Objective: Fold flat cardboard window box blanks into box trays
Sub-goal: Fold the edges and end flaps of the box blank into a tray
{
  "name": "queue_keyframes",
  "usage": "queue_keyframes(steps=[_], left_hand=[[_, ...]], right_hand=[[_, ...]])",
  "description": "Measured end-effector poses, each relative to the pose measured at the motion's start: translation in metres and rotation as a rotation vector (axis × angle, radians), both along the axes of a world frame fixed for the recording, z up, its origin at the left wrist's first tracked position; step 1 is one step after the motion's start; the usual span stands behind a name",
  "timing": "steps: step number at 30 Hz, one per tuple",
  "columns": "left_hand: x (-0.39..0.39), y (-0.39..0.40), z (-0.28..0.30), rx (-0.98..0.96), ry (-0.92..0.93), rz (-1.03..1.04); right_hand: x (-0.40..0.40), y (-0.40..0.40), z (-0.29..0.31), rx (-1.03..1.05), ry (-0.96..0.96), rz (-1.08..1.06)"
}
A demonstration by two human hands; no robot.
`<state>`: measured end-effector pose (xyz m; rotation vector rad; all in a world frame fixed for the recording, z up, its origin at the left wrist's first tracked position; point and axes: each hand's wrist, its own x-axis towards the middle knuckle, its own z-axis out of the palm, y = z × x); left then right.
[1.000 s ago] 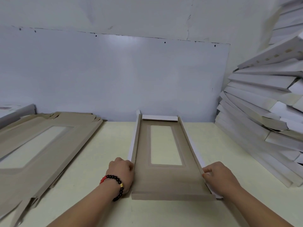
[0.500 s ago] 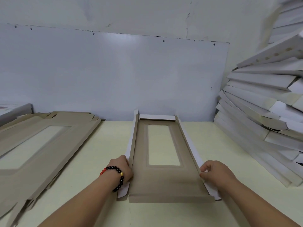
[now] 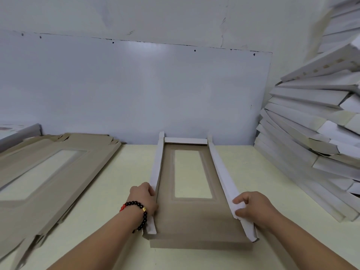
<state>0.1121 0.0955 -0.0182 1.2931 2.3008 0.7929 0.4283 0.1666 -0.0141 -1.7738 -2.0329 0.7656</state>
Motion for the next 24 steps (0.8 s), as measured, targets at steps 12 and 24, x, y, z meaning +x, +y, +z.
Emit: queue_keyframes(steps=[12, 24], left_hand=[[-0.005, -0.015, -0.002, 0.159, 0.307, -0.317], [-0.03, -0.031, 0.007, -0.024, 0.375, -0.859]], right_hand=[[-0.015, -0.01, 0.026, -0.052, -0.396, 0.284], [0.016, -0.015, 0.041, -0.238, -0.404, 0.534]])
